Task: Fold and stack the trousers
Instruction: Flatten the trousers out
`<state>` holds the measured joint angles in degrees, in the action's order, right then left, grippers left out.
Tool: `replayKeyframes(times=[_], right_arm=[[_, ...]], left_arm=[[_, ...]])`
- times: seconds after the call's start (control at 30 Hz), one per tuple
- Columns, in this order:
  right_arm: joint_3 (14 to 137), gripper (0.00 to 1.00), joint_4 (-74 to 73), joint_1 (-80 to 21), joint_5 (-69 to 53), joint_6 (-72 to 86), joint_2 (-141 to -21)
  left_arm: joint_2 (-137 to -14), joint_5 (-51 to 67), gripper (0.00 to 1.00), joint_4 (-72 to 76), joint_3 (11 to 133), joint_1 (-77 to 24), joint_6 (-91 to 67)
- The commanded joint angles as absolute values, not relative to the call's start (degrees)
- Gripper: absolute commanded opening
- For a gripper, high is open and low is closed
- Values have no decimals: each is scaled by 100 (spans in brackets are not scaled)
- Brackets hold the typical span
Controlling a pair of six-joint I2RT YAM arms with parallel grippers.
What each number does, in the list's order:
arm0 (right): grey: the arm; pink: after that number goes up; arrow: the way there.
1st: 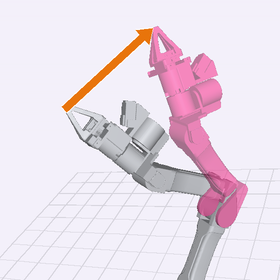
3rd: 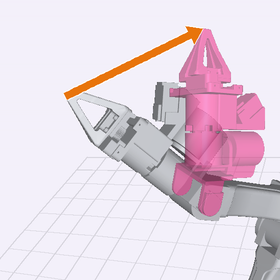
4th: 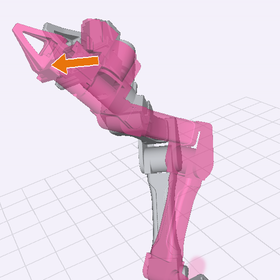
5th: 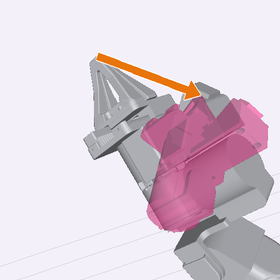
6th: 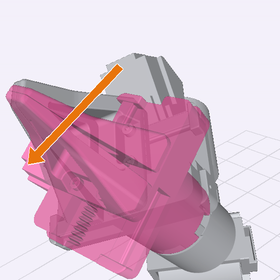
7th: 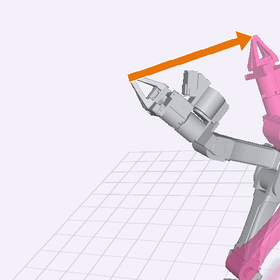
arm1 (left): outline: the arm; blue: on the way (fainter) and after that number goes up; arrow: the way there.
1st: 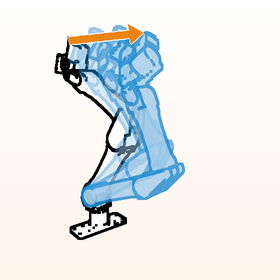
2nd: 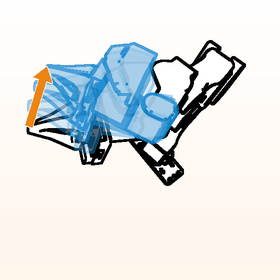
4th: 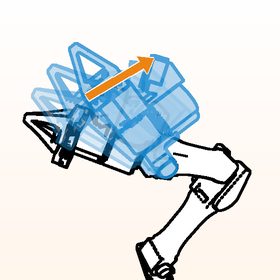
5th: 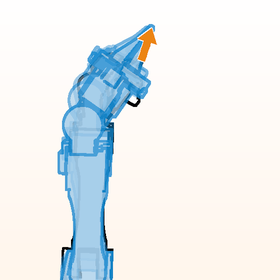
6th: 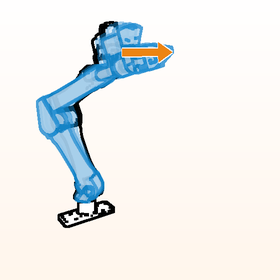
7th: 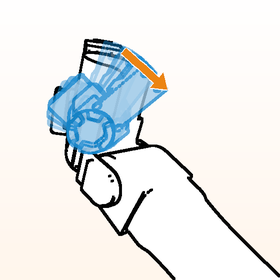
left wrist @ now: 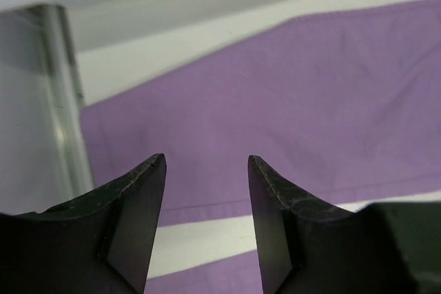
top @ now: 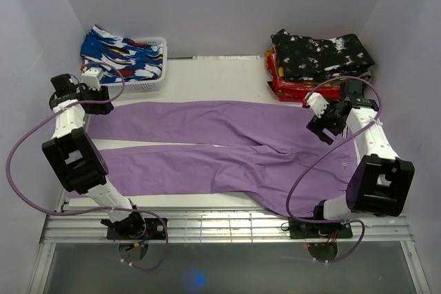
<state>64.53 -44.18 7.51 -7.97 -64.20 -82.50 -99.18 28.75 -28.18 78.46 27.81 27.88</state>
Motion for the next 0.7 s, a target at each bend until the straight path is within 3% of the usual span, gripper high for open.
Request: replayKeyframes(times=[0.0,0.13,0.33,0.47,0.6,0.67], right_arm=[[6250,94,-4983,791,-1021,-5838,-8279],[6073,99,-4869,791,-923,-5512,-8542],[6161,100,-4737,791,-844,-5370,-8972],[6214,100,-4685,791,-730,-5431,-9167],[6284,100,-4658,791,-642,-5467,-9272],[6302,100,-4658,791,-633,-5475,-9290]], left_arm=[[-9720,3314,61,-3279,7498,2637,2576],[-10027,3007,59,-3094,7418,2452,2277],[-10669,2612,62,-3032,7778,2365,2144],[-11038,2164,58,-3058,7700,2198,2329],[-11206,1837,48,-3243,7357,1987,2654],[-11250,1784,29,-3357,7260,1969,2733]])
